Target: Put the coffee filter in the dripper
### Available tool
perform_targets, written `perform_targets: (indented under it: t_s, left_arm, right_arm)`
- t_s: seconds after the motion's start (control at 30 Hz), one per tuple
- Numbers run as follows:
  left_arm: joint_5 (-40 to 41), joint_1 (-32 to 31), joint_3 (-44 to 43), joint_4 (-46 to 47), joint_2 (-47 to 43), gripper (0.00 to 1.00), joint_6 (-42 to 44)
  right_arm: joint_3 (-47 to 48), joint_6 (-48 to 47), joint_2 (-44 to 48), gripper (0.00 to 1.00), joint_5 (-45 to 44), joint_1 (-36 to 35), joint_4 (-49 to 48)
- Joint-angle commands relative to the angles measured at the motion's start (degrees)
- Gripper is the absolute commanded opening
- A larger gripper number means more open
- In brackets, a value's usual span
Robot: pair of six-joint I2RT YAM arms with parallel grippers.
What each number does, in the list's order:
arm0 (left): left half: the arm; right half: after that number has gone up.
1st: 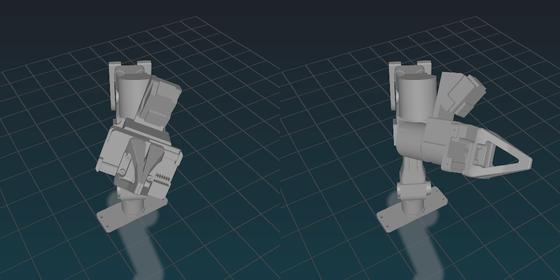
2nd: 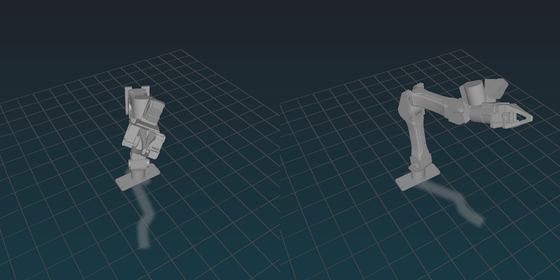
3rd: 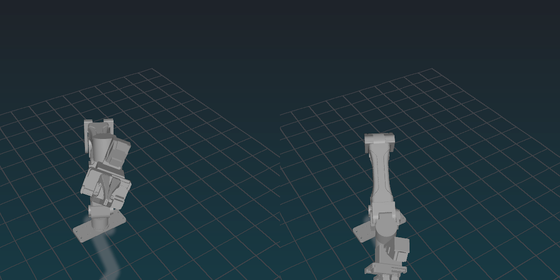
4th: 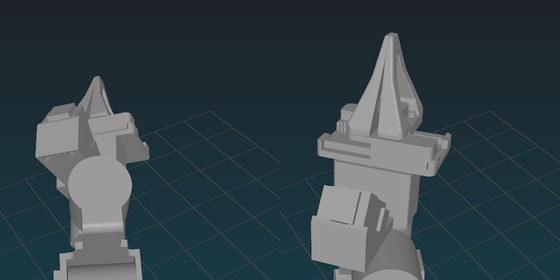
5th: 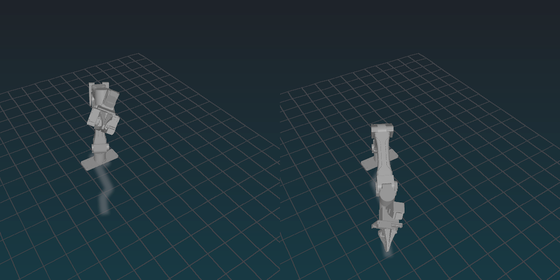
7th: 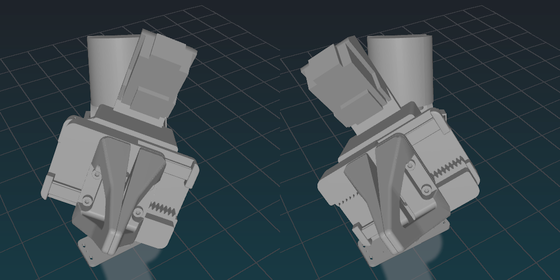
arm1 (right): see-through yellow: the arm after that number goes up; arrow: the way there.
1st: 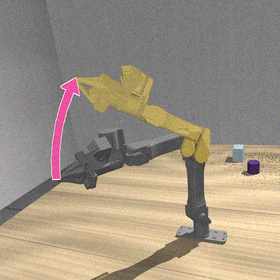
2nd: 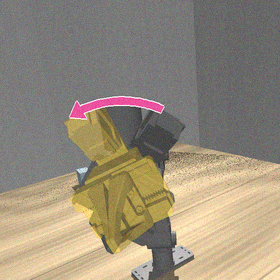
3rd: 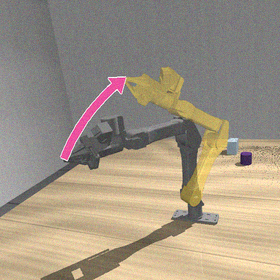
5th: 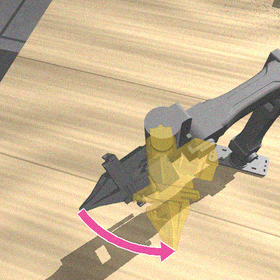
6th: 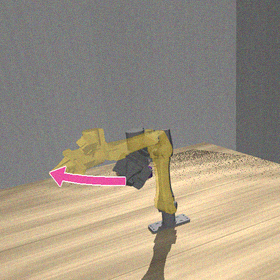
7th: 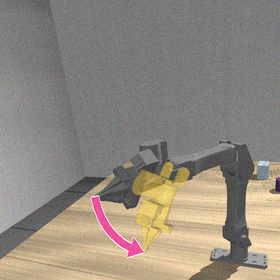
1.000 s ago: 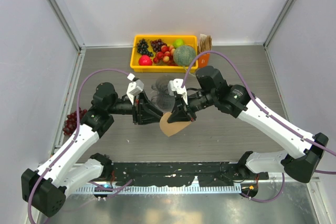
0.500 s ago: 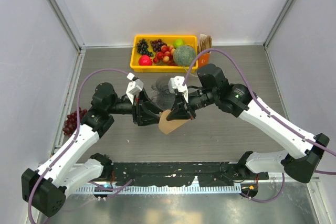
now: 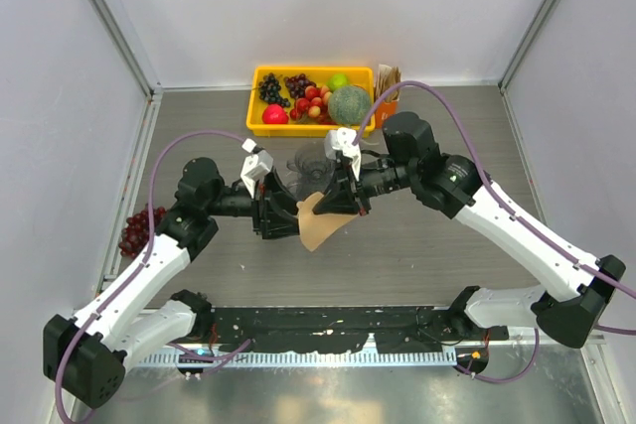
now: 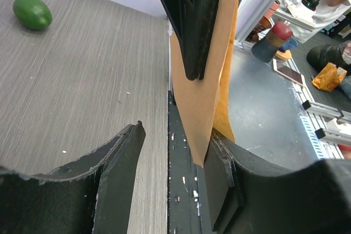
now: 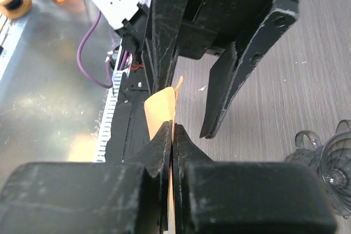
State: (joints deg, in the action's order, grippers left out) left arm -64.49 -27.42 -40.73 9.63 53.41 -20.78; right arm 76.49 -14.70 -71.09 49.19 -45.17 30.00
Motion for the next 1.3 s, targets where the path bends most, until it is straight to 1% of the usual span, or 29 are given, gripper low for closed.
perform_targets:
  t_s: [0.0, 0.07, 0.2, 0.27, 0.3, 0.37, 0.4, 0.43, 0.47, 0.53, 0.57, 0.6, 0.63, 0.67, 0.73, 0.77, 0.8, 0.83, 0.9, 1.0, 1.07, 1.13, 1.23, 1.27]
  left_arm:
    - [0.68, -0.27, -0.58, 3.46, 0.38, 0.55, -1.19]
    - [0.86, -0.27, -0.58, 4.43, 0.73, 0.55, -2.25]
    - [1.65, 0.0, -0.49, 6.28, 1.08, 0.55, -4.88]
    - [1.82, 0.43, -0.4, 7.42, 1.17, 0.5, -6.03]
    - [1.91, 0.61, -0.32, 7.6, 1.17, 0.44, -6.21]
    - [1.74, 0.96, -0.23, 7.86, 1.26, 0.27, -6.47]
    - [1.47, 1.05, -0.14, 8.04, 1.17, 0.16, -6.12]
    - [1.04, 1.05, -0.05, 8.04, 1.09, 0.09, -6.03]
    - [0.94, 1.05, -0.05, 8.04, 1.0, 0.0, -6.03]
    - [0.33, 1.05, -0.05, 7.69, 0.82, 0.0, -5.51]
    - [-0.02, 1.05, -0.4, 6.9, 0.82, 0.0, -4.98]
    - [-0.37, 1.05, -1.1, 4.63, 0.73, 0.0, -3.32]
    - [-0.46, 1.05, -2.24, 1.39, 0.47, 0.0, -0.35]
    - [-0.46, 1.05, -3.55, -3.78, 0.38, 0.0, 3.16]
    - [-0.11, 0.97, -6.72, -14.24, 0.21, 0.0, 11.6]
    - [0.59, 0.88, -7.86, -18.81, 0.03, 0.0, 15.38]
    - [0.94, 0.96, -8.92, -22.16, -0.14, 0.0, 18.2]
    - [1.2, 0.96, -9.71, -25.15, -0.32, 0.0, 20.23]
    - [1.21, 0.96, -11.12, -30.35, 0.03, 0.0, 24.1]
    - [1.47, 0.96, -13.58, -38.61, 1.17, 0.0, 30.25]
    - [2.87, 0.96, -16.21, -46.07, 2.66, 0.0, 36.65]
    - [4.1, 0.96, -18.15, -53.89, 4.07, 0.0, 41.58]
    - [4.37, 0.79, -20.09, -58.49, 4.34, 0.0, 45.03]
    - [4.89, 0.7, -20.35, -58.84, 4.25, 0.0, 45.29]
  right_arm:
    - [1.91, 4.67, 1.66, 0.05, 0.82, 1.13, -6.44]
    - [1.74, 7.21, 1.66, 0.05, 0.73, 2.18, -8.72]
    - [1.03, 8.46, 1.92, 0.05, 0.91, 3.07, -10.14]
    - [0.77, 8.28, 2.18, 0.05, 1.43, 3.24, -10.14]
    - [0.42, 8.2, 2.18, 0.05, 1.78, 3.16, -10.05]
    - [-0.28, 8.19, 2.45, 0.05, 2.31, 3.24, -9.96]
    - [-0.37, 7.85, 2.62, 0.06, 2.49, 3.24, -9.52]
    - [-0.46, 7.58, 2.62, 0.09, 2.49, 3.24, -9.17]
    - [-0.81, 7.06, 2.71, 0.09, 2.49, 3.24, -8.47]
    - [-0.9, 6.53, 2.8, 0.19, 2.4, 3.42, -7.33]
    - [-0.9, 5.65, 2.71, 0.32, 2.32, 3.59, -6.63]
    - [-0.55, 4.78, 2.62, 0.36, 2.49, 3.68, -4.44]
    - [-0.29, 2.94, 2.54, 0.41, 2.06, 3.94, -1.99]
    - [0.32, 1.53, 2.54, 0.43, 1.7, 4.12, -0.13]
    - [1.46, -2.95, 2.45, 0.49, 0.12, 4.47, 5.14]
    - [1.91, -6.1, 2.45, 0.56, -1.45, 4.56, 8.99]
    - [2.87, -7.61, 2.36, 0.61, -2.33, 4.56, 10.76]
    - [3.4, -10.15, 2.36, 0.68, -3.39, 4.56, 14.0]
    - [4.37, -12.62, 2.45, 0.76, -4.62, 4.56, 17.0]
    - [4.02, -13.43, 3.23, 0.84, -5.25, 4.56, 17.03]
    - [3.58, -12.38, 3.85, 0.9, -5.24, 4.47, 15.88]
    - [3.58, -11.32, 4.46, 0.93, -6.03, 4.47, 15.27]
    - [2.97, -14.99, 5.61, 0.93, -9.28, 4.47, 18.06]
    - [1.22, -17.79, 6.83, 0.93, -12.24, 4.56, 18.6]
